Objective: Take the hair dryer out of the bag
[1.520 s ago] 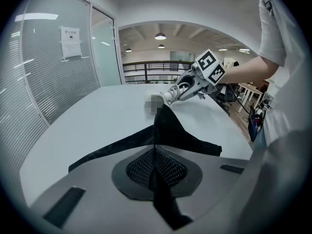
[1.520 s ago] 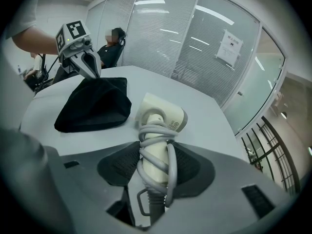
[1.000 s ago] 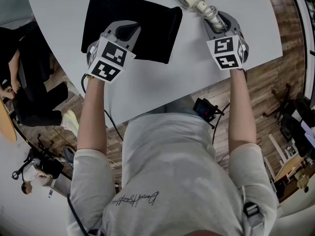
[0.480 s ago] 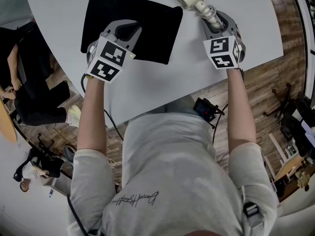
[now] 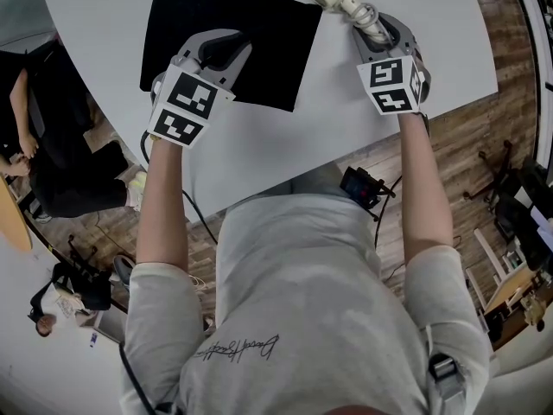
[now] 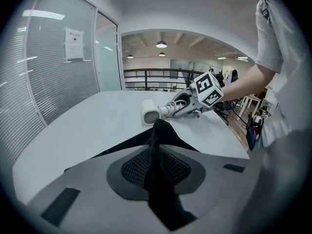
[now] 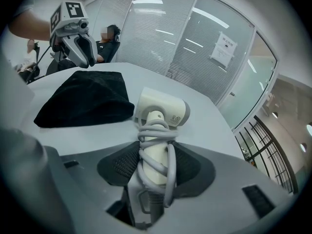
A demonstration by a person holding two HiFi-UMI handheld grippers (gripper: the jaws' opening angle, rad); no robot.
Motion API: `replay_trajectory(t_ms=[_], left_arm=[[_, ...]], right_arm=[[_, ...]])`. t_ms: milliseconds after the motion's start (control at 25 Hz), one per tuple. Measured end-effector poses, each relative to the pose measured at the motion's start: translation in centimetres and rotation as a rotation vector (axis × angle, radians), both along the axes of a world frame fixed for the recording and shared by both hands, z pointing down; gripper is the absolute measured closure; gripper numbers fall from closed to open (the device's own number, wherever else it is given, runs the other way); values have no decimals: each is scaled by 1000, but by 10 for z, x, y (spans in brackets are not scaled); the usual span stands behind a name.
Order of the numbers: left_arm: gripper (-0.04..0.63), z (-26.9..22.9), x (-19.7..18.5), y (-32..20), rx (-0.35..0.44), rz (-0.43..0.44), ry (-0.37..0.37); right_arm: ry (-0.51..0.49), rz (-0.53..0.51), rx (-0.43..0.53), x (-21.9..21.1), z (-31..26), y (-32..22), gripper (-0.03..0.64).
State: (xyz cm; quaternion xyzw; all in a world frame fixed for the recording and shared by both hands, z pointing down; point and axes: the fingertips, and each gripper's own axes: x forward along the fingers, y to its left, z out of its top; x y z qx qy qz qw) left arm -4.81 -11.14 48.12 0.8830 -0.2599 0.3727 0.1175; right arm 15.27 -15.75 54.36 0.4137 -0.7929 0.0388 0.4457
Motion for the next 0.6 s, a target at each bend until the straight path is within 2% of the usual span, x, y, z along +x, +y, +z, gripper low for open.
replay_trajectory(t_ms=[160,400,600], left_arm=[[525,-11,-6,0,32,-48,36],[572,-13,-17,2,9,-172,134],[583,-22,-25,13,-17,-261,235]], right_arm=[[-6,-3,-5,-2,0,0,394],[-14,0,-8,-1,6,-3,391],[-17,-4,-11,-2,7,-4,386]])
